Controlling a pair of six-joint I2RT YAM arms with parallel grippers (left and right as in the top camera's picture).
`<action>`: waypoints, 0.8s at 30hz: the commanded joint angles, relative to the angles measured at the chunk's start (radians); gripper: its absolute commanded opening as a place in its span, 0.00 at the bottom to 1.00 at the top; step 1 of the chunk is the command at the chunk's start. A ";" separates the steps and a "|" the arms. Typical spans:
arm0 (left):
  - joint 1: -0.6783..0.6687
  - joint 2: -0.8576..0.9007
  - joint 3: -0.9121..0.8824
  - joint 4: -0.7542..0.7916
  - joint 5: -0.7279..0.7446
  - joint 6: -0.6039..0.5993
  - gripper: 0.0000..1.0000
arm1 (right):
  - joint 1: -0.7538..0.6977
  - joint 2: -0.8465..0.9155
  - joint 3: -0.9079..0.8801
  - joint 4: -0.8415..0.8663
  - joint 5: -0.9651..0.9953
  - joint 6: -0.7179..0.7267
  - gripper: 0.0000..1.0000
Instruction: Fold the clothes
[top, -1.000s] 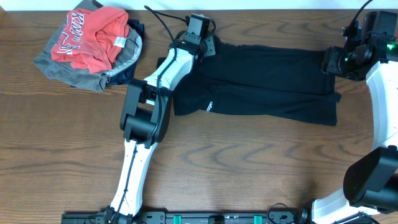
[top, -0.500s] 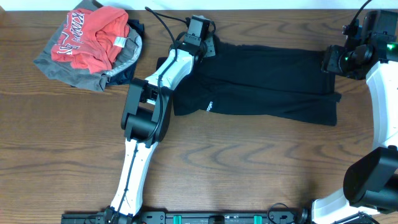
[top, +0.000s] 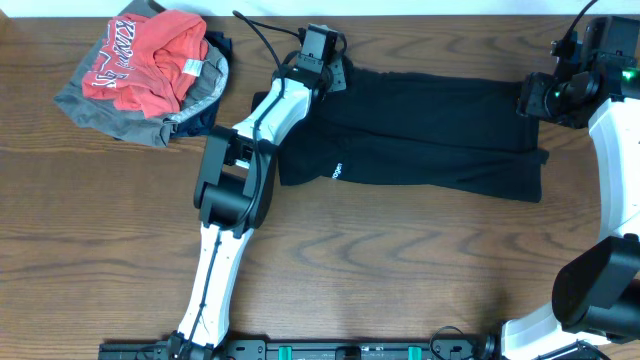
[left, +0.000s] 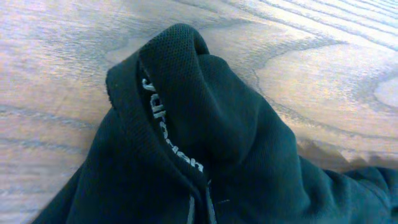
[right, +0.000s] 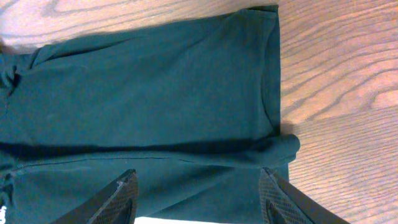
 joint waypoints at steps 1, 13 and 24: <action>-0.001 -0.094 0.016 -0.021 -0.009 0.003 0.06 | 0.009 -0.011 0.013 0.000 0.010 0.006 0.61; -0.001 -0.238 0.016 -0.227 -0.009 0.095 0.06 | 0.009 -0.011 0.013 0.000 0.010 0.007 0.60; -0.001 -0.343 0.016 -0.497 -0.010 0.146 0.06 | 0.009 -0.011 0.013 -0.014 0.010 0.007 0.59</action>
